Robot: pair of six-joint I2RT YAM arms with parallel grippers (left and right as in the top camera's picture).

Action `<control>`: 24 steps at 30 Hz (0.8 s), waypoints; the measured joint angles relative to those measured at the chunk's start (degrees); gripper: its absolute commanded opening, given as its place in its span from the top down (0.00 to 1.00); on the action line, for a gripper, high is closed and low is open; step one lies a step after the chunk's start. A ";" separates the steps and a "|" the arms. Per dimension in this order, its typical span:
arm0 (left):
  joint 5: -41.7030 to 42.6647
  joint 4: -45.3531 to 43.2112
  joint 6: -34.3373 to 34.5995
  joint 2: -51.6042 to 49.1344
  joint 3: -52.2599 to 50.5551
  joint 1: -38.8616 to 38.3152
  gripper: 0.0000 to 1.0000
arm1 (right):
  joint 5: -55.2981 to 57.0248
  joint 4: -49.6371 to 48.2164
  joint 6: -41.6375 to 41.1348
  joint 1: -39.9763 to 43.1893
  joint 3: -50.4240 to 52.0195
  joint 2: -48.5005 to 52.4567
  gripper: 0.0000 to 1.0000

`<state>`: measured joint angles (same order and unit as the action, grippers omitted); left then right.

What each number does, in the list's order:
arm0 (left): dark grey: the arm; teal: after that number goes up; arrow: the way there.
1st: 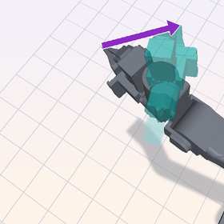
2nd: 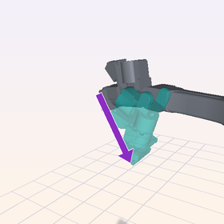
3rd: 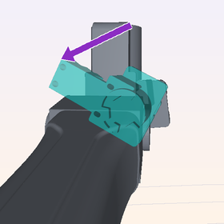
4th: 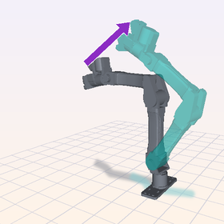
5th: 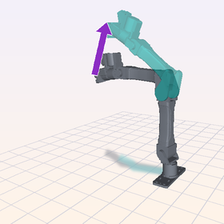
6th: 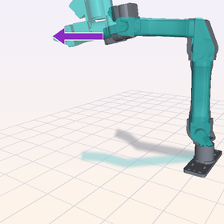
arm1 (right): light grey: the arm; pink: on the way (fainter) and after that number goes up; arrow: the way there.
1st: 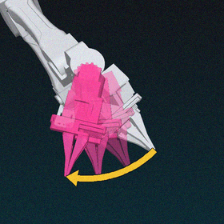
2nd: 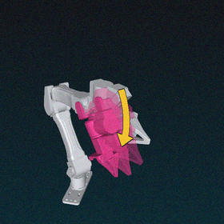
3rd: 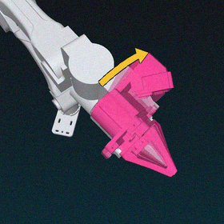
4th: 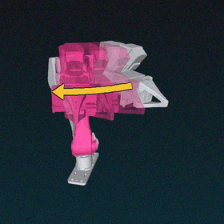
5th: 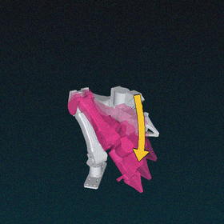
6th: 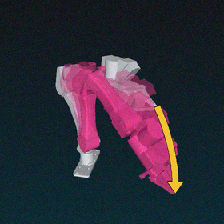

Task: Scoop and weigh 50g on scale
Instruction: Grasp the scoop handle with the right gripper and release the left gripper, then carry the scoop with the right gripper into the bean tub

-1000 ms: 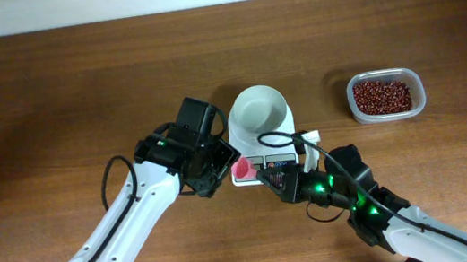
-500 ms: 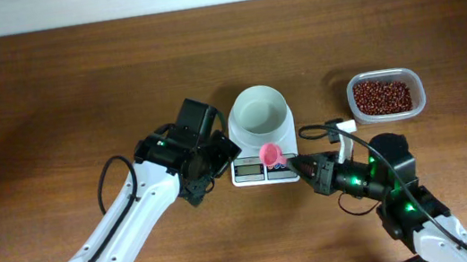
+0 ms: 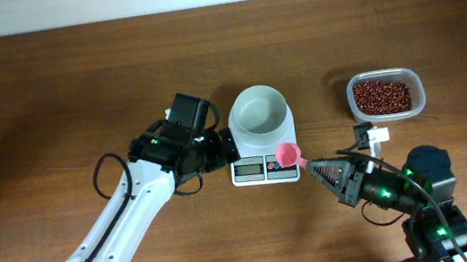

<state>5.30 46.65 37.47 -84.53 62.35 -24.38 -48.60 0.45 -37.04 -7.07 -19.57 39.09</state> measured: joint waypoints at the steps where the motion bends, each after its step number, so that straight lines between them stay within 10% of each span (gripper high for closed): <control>1: 0.00 0.00 0.00 0.00 0.00 0.00 0.01 | -1.05 -1.14 -0.02 2.43 0.00 0.00 0.96; 10: -0.02 -0.66 0.00 0.00 0.00 0.00 0.01 | -25.73 -4.59 0.00 32.65 0.04 -0.04 0.96; 24: -0.02 -0.68 -0.02 0.00 0.00 0.00 0.01 | -19.21 -7.26 2.84 34.47 0.13 7.30 0.96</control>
<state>5.28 45.98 37.45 -84.53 62.35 -24.38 -67.81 -6.81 -34.20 27.40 -19.44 46.39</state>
